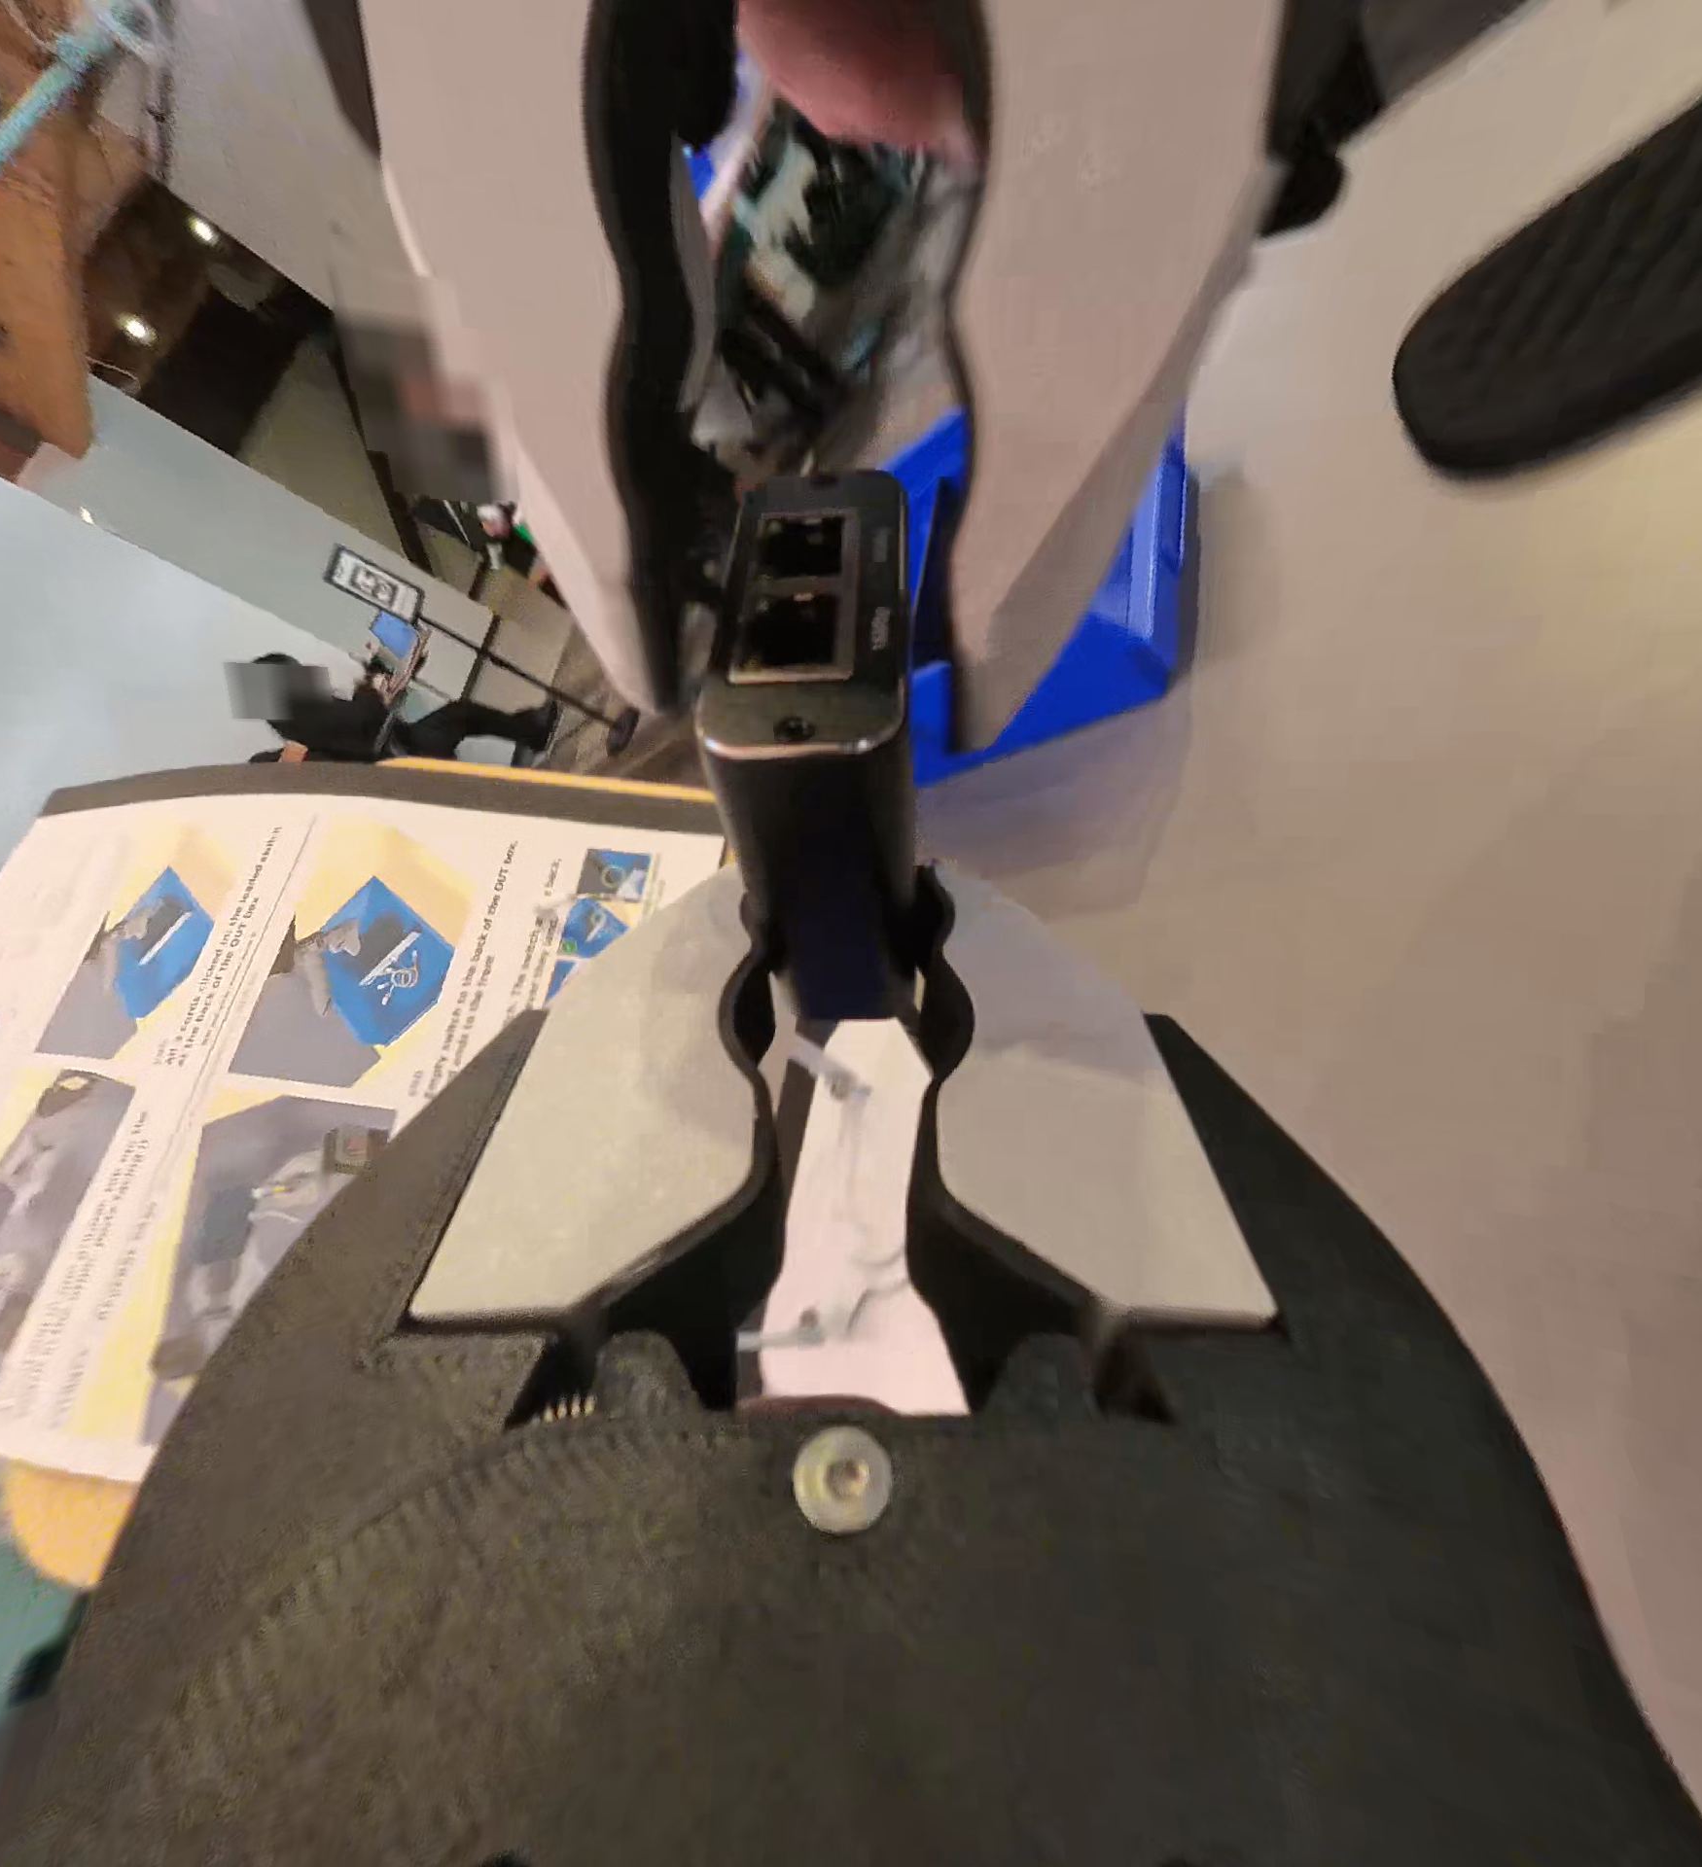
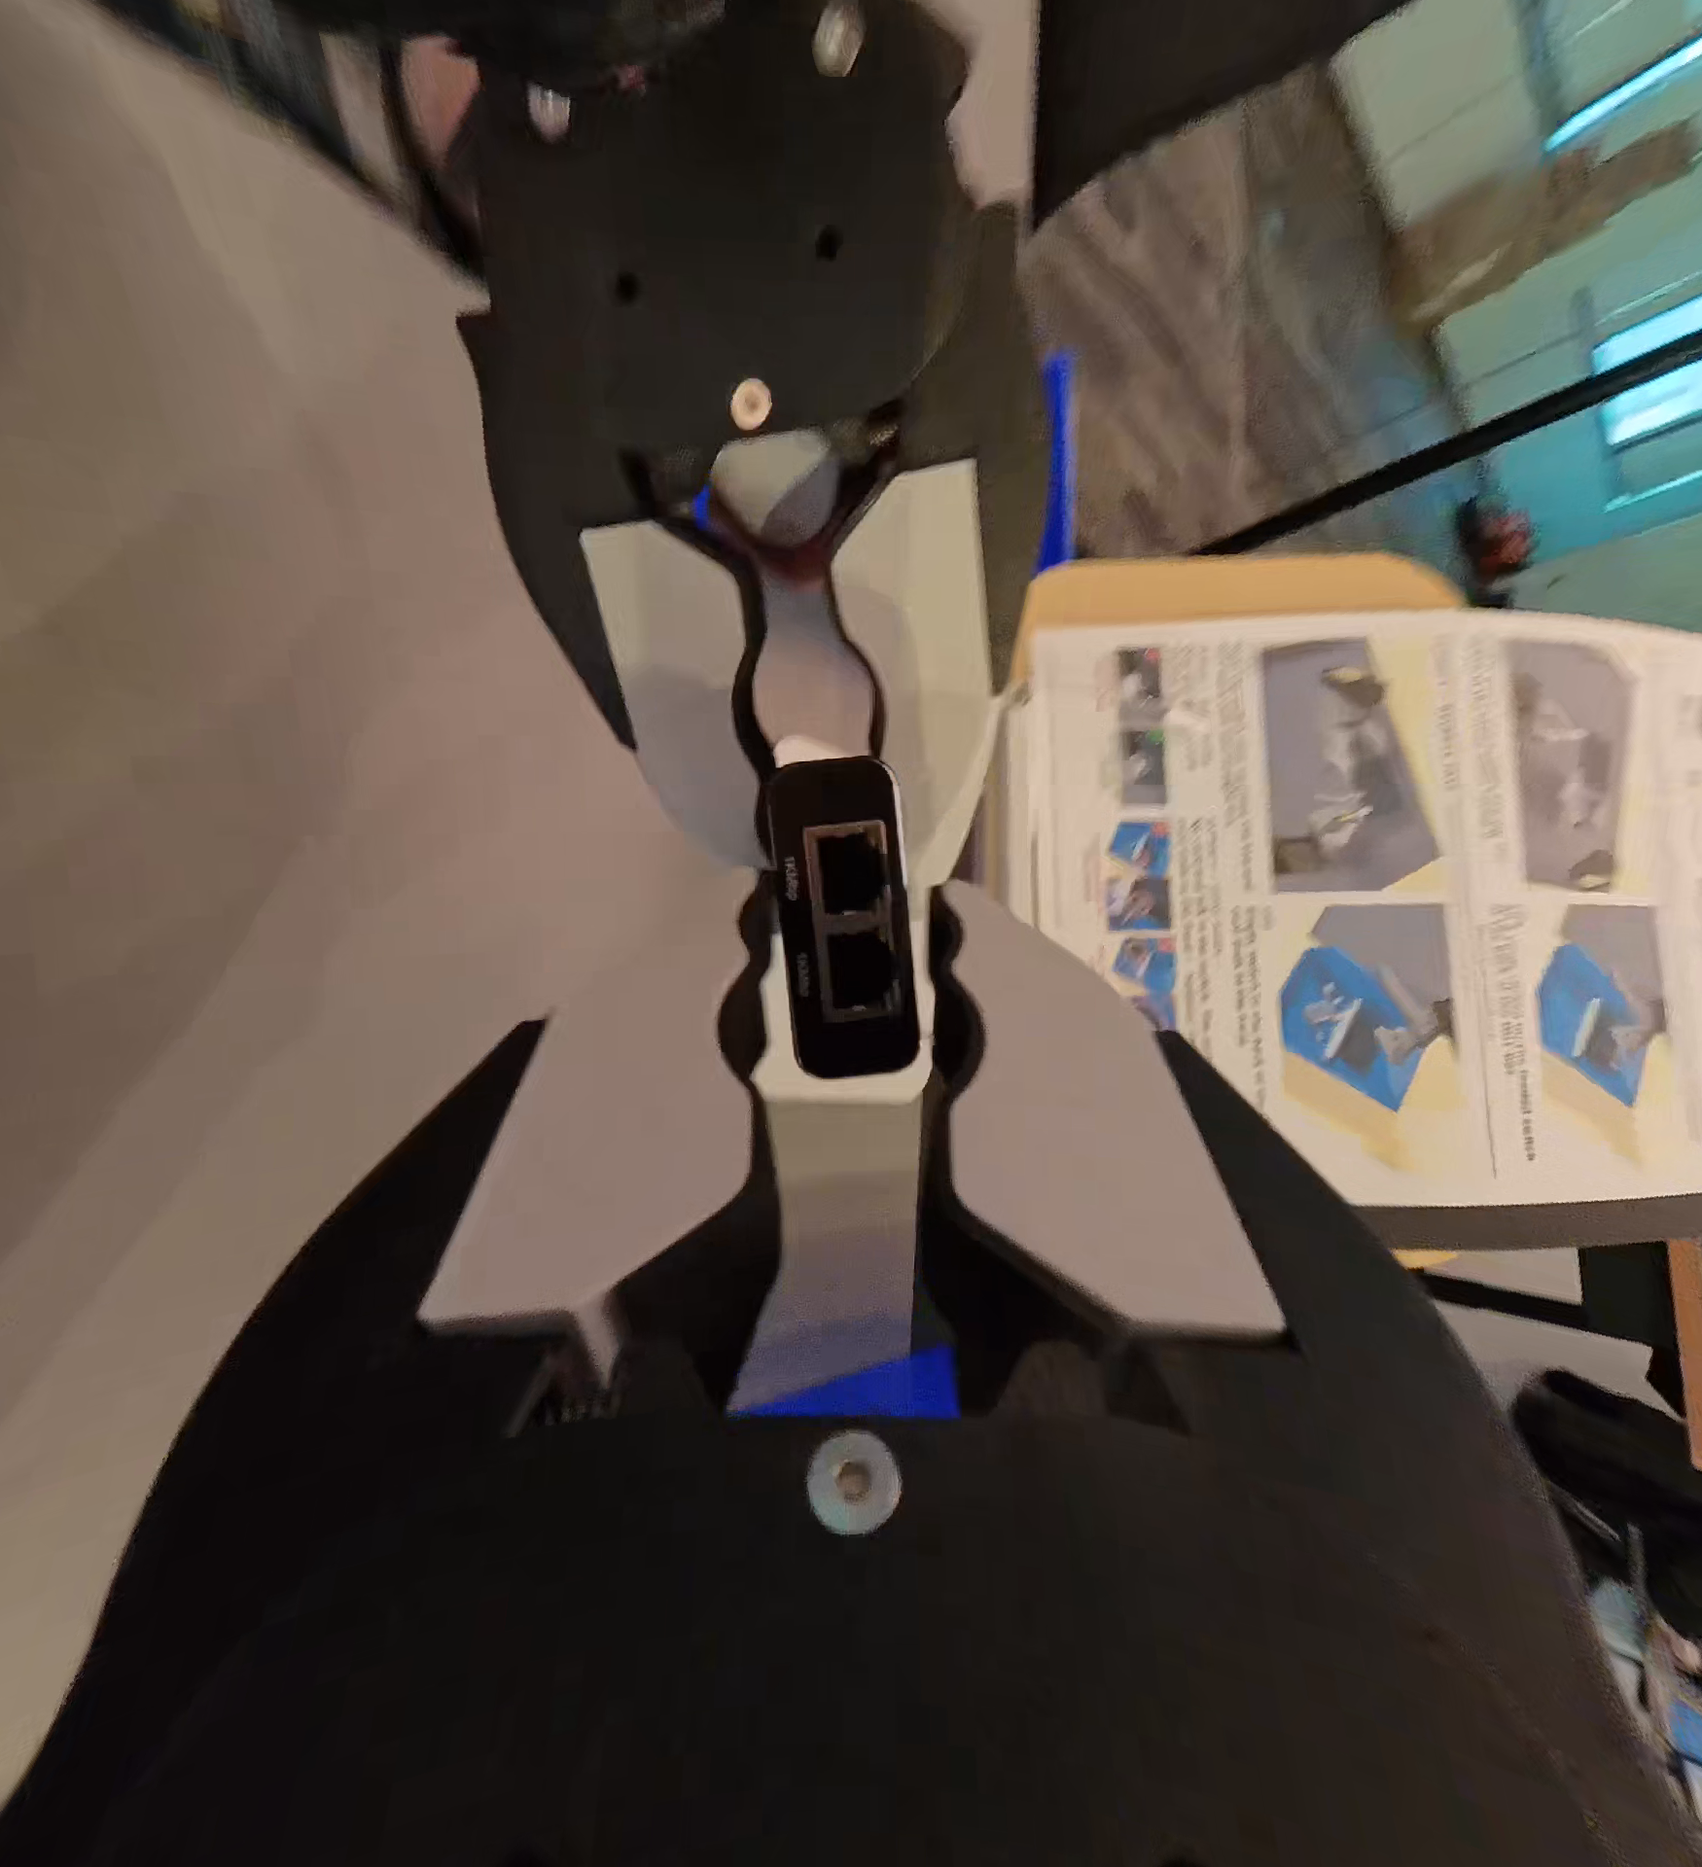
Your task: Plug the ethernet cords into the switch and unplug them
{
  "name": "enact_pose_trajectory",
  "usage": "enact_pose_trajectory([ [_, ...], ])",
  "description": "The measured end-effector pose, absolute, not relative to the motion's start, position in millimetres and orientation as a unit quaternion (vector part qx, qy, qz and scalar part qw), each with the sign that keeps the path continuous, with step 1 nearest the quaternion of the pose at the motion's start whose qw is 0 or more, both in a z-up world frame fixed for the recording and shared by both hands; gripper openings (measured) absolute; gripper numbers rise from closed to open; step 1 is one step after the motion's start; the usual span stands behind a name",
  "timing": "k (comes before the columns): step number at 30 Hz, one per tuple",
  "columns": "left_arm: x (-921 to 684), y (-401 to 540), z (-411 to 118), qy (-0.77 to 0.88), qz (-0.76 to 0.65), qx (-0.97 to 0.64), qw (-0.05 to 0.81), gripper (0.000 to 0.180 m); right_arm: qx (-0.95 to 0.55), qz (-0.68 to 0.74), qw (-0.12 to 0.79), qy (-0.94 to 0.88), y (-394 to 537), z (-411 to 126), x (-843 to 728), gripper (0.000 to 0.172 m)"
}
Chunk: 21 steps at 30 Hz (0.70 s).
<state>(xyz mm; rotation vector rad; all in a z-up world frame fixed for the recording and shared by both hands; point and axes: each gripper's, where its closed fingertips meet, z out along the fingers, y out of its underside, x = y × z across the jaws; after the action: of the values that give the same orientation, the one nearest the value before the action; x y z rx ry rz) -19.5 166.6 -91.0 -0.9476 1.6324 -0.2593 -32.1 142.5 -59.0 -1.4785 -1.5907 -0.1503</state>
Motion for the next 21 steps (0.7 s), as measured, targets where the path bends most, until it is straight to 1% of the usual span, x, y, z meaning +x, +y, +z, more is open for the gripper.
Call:
enact_pose_trajectory([
  [1, -22, 165, -84, 0.684, -0.142, -0.407, 0.589, 0.025, -0.596, -0.051, 0.487, -0.637, 142, -51, -34, 0.046],
  [2, -24, 163, -77, 0.671, -0.181, -0.405, 0.594, 0.024, -0.598, -0.034, 0.499, -0.627, 140, -47, -33, 0.054],
  [5, -35, 145, -53, 0.638, -0.315, -0.362, 0.602, 0.024, -0.608, 0.066, 0.529, -0.589, 136, -44, -36, 0.055],
  [7, -40, 138, -45, 0.629, -0.373, -0.341, 0.591, 0.025, -0.6, 0.131, 0.554, -0.563, 134, -39, -40, 0.052],
  [8, -41, 136, -42, 0.623, -0.388, -0.332, 0.593, 0.025, -0.593, 0.155, 0.563, -0.555, 133, -36, -42, 0.047],
  [9, -42, 133, -42, 0.623, -0.4, -0.324, 0.589, 0.025, -0.585, 0.17, 0.57, -0.551, 132, -33, -44, 0.038],
  [12, -41, 127, -43, 0.627, -0.408, -0.313, 0.585, 0.025, -0.567, 0.207, 0.574, -0.554, 126, -28, -51, 0.025],
  [15, -42, 128, -44, 0.629, -0.411, -0.309, 0.583, 0.025, -0.563, 0.188, 0.572, -0.567, 125, -29, -54, 0.023],
  [17, -42, 133, -47, 0.632, -0.389, -0.319, 0.589, 0.026, -0.569, 0.148, 0.564, -0.58, 126, -31, -52, 0.024],
  [18, -44, 140, -45, 0.627, -0.368, -0.326, 0.604, 0.038, -0.581, 0.119, 0.555, -0.583, 130, -33, -49, 0.023],
  [19, -47, 144, -44, 0.63, -0.344, -0.329, 0.614, 0.048, -0.593, 0.088, 0.543, -0.587, 133, -35, -44, 0.023],
  [21, -53, 152, -40, 0.645, -0.28, -0.334, 0.628, 0.057, -0.617, 0.002, 0.515, -0.595, 143, -39, -31, 0.023],
])
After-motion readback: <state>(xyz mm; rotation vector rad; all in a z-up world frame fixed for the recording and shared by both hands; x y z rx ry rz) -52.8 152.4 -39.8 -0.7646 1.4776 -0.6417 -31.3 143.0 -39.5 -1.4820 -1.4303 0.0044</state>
